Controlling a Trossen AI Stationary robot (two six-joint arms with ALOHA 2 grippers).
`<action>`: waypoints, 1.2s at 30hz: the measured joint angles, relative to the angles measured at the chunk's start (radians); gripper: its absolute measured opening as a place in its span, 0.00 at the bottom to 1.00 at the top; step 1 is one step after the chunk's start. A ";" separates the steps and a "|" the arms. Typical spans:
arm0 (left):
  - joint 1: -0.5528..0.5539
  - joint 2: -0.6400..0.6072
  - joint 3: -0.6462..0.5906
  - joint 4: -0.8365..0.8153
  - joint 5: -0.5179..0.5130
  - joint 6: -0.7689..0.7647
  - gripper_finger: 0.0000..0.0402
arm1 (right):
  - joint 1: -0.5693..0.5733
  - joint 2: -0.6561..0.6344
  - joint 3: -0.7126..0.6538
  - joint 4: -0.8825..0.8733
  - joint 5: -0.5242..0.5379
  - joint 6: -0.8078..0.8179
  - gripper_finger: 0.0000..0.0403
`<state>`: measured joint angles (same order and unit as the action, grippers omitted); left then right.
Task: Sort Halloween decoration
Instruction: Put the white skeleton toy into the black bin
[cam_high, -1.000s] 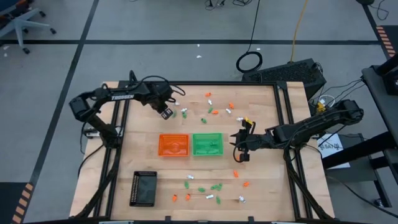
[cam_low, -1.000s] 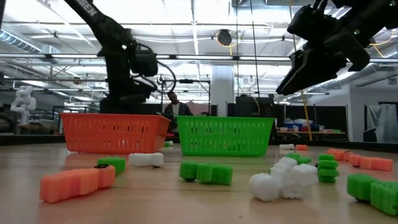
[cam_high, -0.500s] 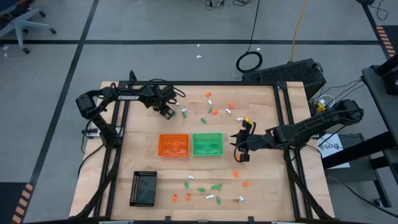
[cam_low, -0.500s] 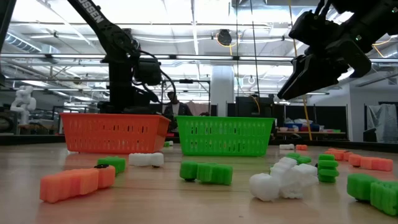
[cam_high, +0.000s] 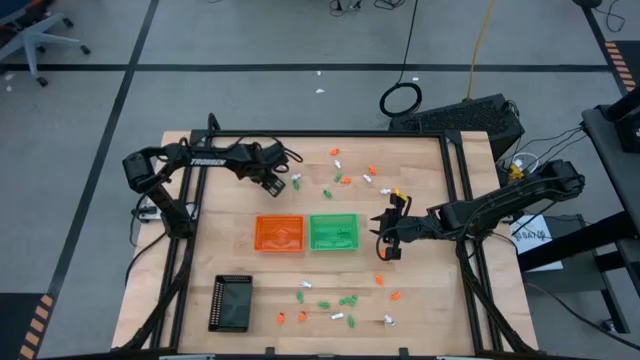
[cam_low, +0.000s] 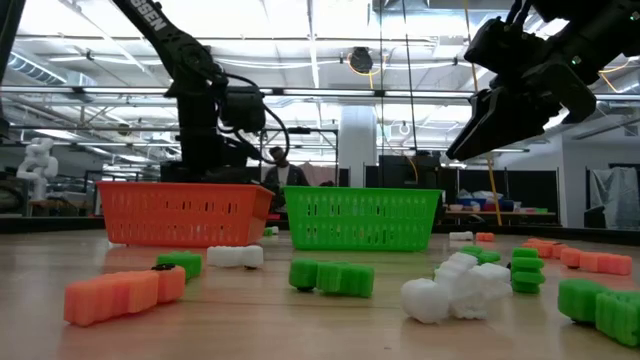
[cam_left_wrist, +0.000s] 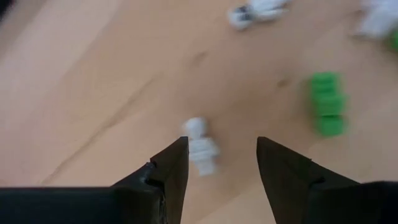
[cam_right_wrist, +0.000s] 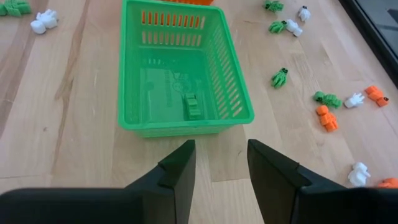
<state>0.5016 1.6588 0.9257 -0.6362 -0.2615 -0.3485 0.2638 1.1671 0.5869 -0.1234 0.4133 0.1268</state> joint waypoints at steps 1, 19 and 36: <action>0.002 0.000 0.000 -0.006 -0.016 -0.008 0.45 | 0.000 0.000 0.000 0.000 0.000 0.000 0.33; 0.058 0.106 0.006 0.021 0.069 0.067 0.17 | 0.000 0.000 0.000 -0.006 -0.025 0.011 0.33; 0.059 -0.048 -0.004 -0.051 0.173 0.148 0.01 | 0.000 0.000 0.000 -0.008 -0.023 0.015 0.33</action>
<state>0.5606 1.6108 0.9218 -0.6869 -0.0888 -0.2003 0.2638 1.1671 0.5865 -0.1310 0.3901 0.1415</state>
